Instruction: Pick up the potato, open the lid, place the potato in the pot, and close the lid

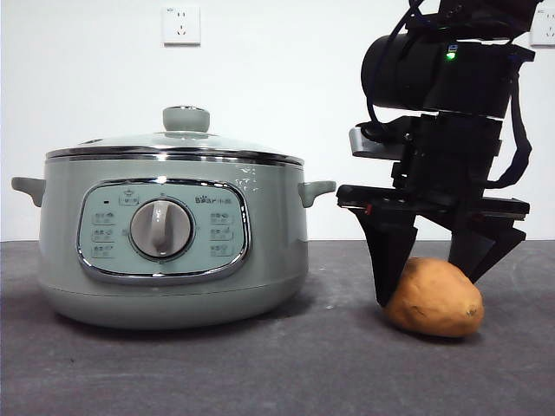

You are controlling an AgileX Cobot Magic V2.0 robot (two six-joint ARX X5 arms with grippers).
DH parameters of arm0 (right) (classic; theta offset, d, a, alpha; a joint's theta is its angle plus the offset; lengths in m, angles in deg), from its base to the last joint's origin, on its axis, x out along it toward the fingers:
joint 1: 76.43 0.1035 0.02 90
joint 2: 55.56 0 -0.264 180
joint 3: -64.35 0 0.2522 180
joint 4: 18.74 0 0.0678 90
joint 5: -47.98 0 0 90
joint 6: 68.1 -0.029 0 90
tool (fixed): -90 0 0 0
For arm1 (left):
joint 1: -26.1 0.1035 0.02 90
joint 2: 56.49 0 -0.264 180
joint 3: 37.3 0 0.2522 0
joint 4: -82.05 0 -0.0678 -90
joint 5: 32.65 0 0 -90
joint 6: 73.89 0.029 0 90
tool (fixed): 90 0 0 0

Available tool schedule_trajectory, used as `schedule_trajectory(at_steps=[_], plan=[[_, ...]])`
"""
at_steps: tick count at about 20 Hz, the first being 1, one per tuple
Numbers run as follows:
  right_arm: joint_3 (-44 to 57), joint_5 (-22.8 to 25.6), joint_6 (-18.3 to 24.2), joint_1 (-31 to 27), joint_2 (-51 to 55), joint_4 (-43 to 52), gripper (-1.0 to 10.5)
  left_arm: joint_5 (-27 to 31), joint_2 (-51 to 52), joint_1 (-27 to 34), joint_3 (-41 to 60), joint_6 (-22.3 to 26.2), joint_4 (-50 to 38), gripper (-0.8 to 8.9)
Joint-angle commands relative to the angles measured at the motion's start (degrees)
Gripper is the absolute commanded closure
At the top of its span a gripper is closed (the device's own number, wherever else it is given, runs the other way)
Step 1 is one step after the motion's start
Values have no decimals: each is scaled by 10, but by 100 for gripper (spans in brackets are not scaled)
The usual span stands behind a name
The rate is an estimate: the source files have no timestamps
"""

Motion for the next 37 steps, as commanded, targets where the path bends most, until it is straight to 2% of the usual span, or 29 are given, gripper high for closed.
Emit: schedule_trajectory(at_steps=[1, 7, 14, 18, 22, 28, 29, 31, 32, 37], plan=[[0, 0, -5, 1, 23, -24, 954, 7, -2, -1, -2, 10, -1, 440], [0, 1, 1, 1, 179, -104, 954, 76, -59, -42, -15, 33, -19, 440], [0, 4, -1, 1, 335, -138, 954, 186, -229, -155, -117, 72, -19, 440], [0, 4, -1, 0, 356, -151, 954, 243, -312, -200, -143, 87, -37, 440], [0, 4, -1, 0, 356, -152, 954, 278, -363, -217, -143, 94, -40, 441], [0, 5, -1, 0, 356, -151, 954, 292, -388, -218, -143, 99, -32, 450], [0, 6, -1, 0, 356, -151, 954, 302, -388, -218, -143, 99, -32, 525], [0, 6, -1, 0, 356, -151, 954, 309, -388, -218, -143, 99, -30, 757], [0, 6, -1, 0, 356, -151, 954, 310, -388, -217, -143, 99, -29, 835], [0, 4, -1, 0, 356, -141, 953, 312, -388, -217, -150, 99, -37, 822]])
